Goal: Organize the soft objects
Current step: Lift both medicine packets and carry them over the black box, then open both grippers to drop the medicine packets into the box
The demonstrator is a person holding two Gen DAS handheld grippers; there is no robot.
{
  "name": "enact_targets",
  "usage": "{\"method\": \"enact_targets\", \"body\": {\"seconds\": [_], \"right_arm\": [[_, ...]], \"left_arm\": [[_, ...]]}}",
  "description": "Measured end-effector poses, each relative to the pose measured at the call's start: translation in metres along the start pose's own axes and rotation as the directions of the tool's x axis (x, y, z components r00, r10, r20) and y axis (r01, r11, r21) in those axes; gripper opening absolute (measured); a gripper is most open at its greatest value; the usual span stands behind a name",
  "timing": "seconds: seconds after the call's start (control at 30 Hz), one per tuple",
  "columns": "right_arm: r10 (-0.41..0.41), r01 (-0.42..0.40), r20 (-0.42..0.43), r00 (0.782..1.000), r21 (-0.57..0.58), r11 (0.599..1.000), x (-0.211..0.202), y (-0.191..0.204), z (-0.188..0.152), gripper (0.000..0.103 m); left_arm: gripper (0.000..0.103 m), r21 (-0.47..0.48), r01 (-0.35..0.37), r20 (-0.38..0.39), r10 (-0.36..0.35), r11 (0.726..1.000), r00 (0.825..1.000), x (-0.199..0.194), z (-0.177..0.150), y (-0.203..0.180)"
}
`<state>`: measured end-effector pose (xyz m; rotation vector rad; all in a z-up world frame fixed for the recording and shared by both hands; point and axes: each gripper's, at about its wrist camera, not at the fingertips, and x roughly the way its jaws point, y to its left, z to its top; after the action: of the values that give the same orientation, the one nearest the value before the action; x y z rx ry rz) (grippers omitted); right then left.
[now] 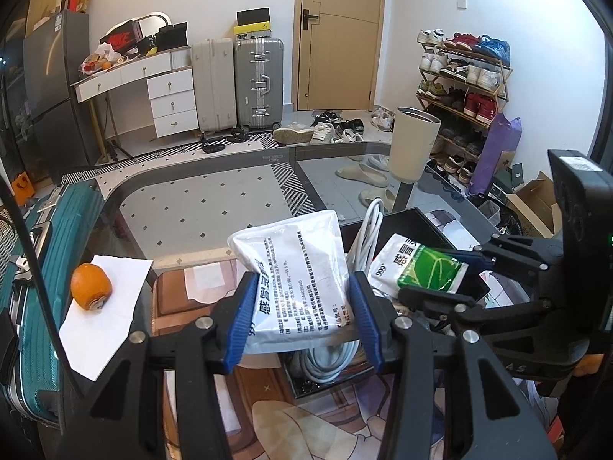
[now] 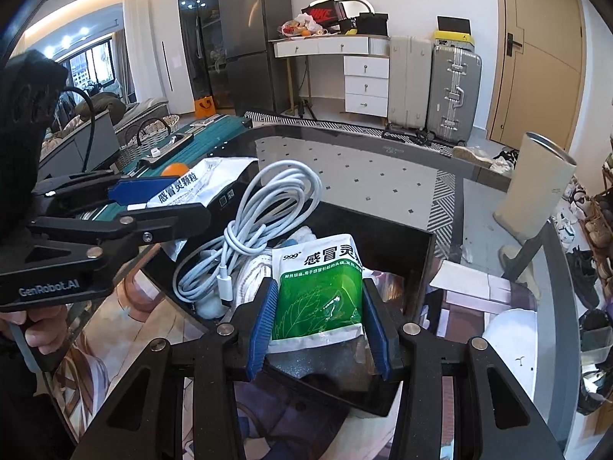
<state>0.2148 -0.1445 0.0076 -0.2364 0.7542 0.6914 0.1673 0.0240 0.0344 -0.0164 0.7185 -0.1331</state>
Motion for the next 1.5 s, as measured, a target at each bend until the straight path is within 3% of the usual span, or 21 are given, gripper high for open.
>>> {"method": "enact_targets", "body": {"seconds": [0.17,0.33,0.47,0.77,1.1,1.4,1.5], "right_arm": [[0.001,-0.001,-0.016,1.000,-0.009,1.000,0.008,-0.002,0.002,0.046],[-0.017,0.018,0.025,1.000,-0.015,1.000,-0.005,-0.004,0.001,0.073],[-0.051,0.051,0.046,0.998,-0.014,0.999,-0.021,-0.007,-0.003,0.082],[-0.095,0.094,0.064,0.993,0.027,0.995,-0.048,-0.021,-0.021,0.087],[-0.132,0.129,0.060,0.989,0.055,0.990,-0.066,-0.042,-0.042,0.088],[-0.151,0.147,0.057,0.987,0.069,0.987,-0.077,-0.050,-0.047,0.088],[-0.149,0.144,0.057,0.987,0.071,0.987,-0.076,-0.049,-0.047,0.088]], "left_arm": [[0.048,0.005,0.005,0.001,-0.005,1.000,1.000,0.002,0.002,-0.003],[0.048,0.013,0.009,0.018,-0.009,1.000,1.000,-0.004,0.003,-0.007],[0.047,0.024,0.016,0.042,-0.017,1.000,0.999,-0.014,0.005,-0.012],[0.048,0.076,0.055,0.058,-0.059,0.996,0.997,-0.025,0.007,-0.038],[0.048,0.132,0.067,-0.014,-0.066,0.989,0.998,0.006,0.006,-0.071],[0.049,0.134,0.031,-0.075,-0.021,0.991,0.997,0.037,0.006,-0.079],[0.055,0.125,0.018,-0.082,-0.007,0.992,0.997,0.038,0.005,-0.080]]}}
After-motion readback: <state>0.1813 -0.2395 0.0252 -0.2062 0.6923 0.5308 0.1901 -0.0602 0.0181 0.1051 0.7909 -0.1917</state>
